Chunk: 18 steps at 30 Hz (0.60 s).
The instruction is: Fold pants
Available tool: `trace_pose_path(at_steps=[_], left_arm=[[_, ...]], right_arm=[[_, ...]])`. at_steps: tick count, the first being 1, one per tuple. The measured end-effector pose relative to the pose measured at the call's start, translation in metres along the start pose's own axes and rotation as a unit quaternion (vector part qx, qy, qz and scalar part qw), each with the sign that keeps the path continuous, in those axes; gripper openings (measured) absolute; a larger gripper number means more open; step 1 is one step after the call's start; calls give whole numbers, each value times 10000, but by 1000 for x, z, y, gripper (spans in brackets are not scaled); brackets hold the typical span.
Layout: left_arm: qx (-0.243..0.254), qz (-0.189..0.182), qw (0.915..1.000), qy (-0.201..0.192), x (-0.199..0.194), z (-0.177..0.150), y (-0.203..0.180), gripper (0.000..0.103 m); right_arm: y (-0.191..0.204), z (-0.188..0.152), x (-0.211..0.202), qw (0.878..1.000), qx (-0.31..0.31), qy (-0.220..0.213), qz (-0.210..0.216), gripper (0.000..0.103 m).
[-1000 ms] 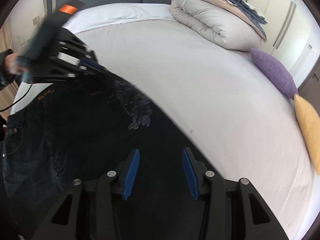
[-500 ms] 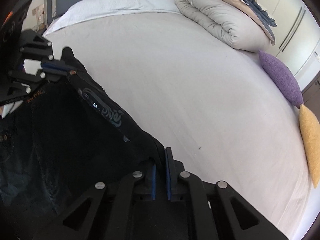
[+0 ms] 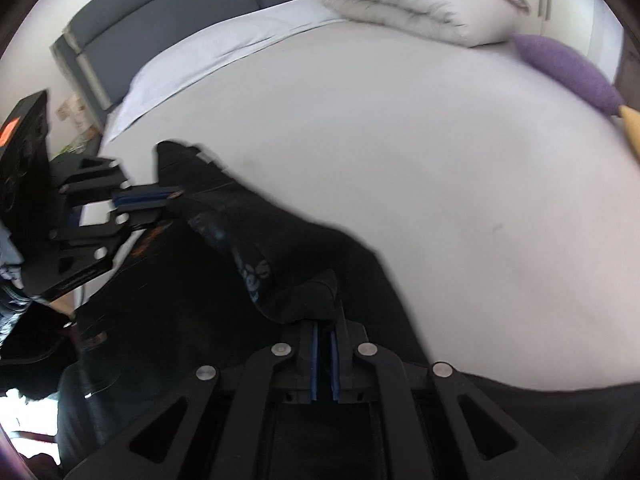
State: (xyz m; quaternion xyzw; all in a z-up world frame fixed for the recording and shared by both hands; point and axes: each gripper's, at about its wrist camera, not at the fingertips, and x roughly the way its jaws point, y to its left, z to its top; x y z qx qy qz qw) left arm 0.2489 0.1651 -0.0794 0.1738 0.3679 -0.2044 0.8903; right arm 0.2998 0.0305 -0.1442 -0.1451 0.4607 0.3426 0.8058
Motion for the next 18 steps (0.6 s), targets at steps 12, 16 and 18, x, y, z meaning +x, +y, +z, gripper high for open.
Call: trace_pose_path(at_steps=[12, 16, 18], left_arm=[[909, -262, 9949, 356, -73, -95, -87, 2], [966, -338, 9934, 511, -83, -125, -106, 2], [863, -435, 9940, 513, -93, -136, -108, 2]], right_arm=[[136, -116, -24, 9214, -3295, 430, -2016, 5], [185, -164, -16, 8686, -4204, 450, -2584, 4], [201, -179, -15, 8629, -4299, 426, -2622, 4]])
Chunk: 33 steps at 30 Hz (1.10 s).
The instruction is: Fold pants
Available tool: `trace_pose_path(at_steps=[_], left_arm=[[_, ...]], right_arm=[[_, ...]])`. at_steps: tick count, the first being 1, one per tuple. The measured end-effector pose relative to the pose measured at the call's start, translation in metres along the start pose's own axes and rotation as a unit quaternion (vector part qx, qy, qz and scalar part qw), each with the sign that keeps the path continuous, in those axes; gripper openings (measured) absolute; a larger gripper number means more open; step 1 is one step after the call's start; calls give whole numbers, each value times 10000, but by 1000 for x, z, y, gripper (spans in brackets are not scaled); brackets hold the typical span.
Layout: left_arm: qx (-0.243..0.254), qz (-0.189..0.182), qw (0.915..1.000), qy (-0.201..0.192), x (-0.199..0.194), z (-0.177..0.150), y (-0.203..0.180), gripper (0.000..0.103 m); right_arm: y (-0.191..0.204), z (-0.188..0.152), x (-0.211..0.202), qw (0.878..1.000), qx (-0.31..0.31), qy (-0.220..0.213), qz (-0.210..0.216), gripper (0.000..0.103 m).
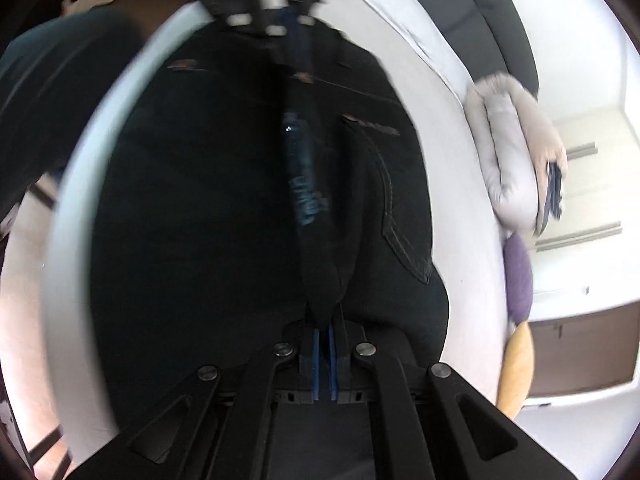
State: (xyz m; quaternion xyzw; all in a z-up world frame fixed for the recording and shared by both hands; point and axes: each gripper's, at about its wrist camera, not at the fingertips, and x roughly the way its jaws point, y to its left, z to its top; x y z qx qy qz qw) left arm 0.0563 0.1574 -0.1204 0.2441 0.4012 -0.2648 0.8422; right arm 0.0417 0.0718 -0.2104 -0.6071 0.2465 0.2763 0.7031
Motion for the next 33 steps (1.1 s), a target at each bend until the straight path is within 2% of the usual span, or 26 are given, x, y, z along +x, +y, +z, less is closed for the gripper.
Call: trace_pose_path(at_steps=[10, 14, 21, 30, 33], left_arm=[[-4, -47, 10000, 68, -32, -39, -29, 2], [128, -66, 9998, 149, -31, -45, -31, 2], [148, -95, 9997, 173, -22, -38, -24, 2], [57, -28, 9998, 193, -10, -40, -22, 3], [32, 1, 9998, 194, -12, -39, -20, 7]], right_arm=[[38, 1, -23, 9994, -204, -20, -295, 4], [49, 5, -24, 9990, -336, 49, -304, 4], [79, 11, -42, 9984, -417, 100, -355, 4], [85, 11, -36, 9983, -423, 136, -373, 4], [87, 10, -35, 9984, -381, 165, -389, 5]])
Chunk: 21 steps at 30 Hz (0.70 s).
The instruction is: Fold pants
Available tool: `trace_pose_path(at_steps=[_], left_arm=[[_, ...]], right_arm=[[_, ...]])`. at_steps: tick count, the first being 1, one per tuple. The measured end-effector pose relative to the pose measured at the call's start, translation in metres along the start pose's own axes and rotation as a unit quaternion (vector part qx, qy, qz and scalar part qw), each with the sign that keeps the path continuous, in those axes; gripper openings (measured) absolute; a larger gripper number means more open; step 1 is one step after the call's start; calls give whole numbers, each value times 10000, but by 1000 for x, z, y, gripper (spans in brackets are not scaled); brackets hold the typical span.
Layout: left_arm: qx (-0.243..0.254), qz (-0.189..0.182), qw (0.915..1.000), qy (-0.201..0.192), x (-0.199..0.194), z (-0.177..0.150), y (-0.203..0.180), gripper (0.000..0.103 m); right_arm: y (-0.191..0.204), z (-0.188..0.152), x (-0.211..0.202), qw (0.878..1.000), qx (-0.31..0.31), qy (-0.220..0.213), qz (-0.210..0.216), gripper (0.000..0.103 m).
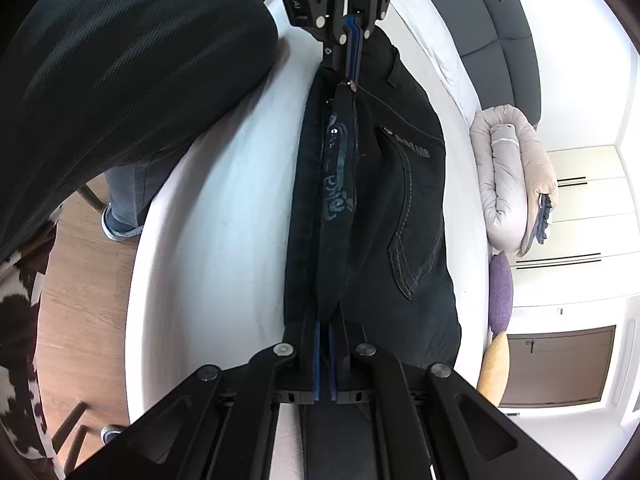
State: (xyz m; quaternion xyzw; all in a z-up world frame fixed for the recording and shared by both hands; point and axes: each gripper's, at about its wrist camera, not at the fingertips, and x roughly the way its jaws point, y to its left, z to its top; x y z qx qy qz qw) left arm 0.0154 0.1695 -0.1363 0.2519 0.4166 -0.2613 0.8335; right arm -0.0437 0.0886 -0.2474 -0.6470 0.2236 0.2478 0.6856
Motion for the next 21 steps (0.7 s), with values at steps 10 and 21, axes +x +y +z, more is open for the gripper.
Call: trace_pose_path(at_steps=[10, 21], left_arm=[[-952, -422, 9932, -518, -56, 49, 20, 11], [-1537, -290, 9871, 347, 75, 102, -19, 11]], right_arm=[[6, 0, 7, 9986, 495, 7, -166, 8], [-15, -22, -8, 9799, 1950, -412, 16, 22]])
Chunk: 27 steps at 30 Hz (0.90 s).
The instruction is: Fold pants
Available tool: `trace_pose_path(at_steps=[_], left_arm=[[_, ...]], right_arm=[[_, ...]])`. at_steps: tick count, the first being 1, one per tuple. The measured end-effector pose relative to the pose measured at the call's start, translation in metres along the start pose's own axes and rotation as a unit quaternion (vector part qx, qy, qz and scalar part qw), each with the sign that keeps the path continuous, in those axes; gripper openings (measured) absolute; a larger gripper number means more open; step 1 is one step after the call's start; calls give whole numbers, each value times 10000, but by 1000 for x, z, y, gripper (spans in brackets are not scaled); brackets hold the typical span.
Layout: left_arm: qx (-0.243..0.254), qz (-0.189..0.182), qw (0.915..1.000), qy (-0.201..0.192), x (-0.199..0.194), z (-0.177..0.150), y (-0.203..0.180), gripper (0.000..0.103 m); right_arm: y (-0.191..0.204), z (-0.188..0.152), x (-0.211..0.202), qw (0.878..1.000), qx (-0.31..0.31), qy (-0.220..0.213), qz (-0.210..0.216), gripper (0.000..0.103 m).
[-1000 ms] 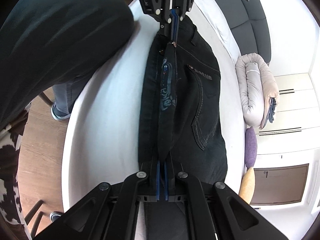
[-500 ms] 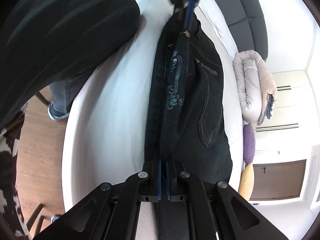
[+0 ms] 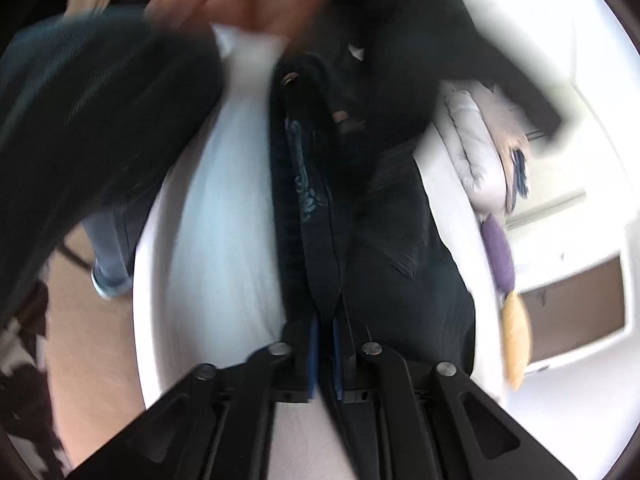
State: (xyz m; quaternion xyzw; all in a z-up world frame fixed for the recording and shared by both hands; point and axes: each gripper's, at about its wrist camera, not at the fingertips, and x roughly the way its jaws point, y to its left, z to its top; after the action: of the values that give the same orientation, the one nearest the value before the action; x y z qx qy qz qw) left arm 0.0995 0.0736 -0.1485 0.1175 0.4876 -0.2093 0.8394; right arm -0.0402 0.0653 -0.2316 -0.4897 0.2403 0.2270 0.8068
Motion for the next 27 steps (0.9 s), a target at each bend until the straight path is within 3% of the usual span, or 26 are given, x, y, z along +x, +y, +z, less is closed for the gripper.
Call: trace_pose_path(at_steps=[2, 4, 6, 8, 9, 11, 13, 14, 15, 17, 22, 27], left_arm=[[-138, 3, 9999, 11, -3, 1, 1, 11], [-319, -28, 9995, -1, -6, 0, 3, 11], [-395, -24, 9992, -47, -6, 0, 3, 11], [-497, -35, 9987, -81, -6, 3, 2, 11], [-556, -64, 9984, -99, -5, 7, 3, 11], [-664, -145, 9975, -172, -6, -1, 8, 11], [-760, -250, 9965, -225, -4, -12, 13, 11], [-810, -308, 9960, -232, -3, -12, 15, 11], [-860, -359, 9954, -240, -3, -13, 17, 11], [-951, -455, 9941, -255, -1, -12, 20, 11], [-1047, -566, 9925, -287, 4, -14, 24, 11], [-1106, -630, 9914, -311, 1, -21, 29, 11]], right_arm=[[-29, -12, -14, 9932, 984, -171, 591, 81], [-70, -32, -28, 9711, 2107, -474, 1020, 81], [-132, -68, -28, 9241, 3540, -526, 1343, 76], [-192, -114, -19, 8587, 4859, -603, 1513, 60], [-227, -147, -12, 8080, 5646, -699, 1530, 56], [-273, -201, 4, 7208, 6701, -828, 1567, 47], [-308, -248, 33, 6369, 7478, -783, 1703, 47], [-315, -260, 42, 6125, 7672, -752, 1750, 47], [-322, -272, 57, 5786, 7910, -720, 1851, 47], [-331, -287, 83, 5343, 8199, -632, 1954, 47], [-337, -303, 125, 4936, 8501, -162, 1831, 47], [-345, -307, 152, 4526, 8703, -339, 1912, 46]])
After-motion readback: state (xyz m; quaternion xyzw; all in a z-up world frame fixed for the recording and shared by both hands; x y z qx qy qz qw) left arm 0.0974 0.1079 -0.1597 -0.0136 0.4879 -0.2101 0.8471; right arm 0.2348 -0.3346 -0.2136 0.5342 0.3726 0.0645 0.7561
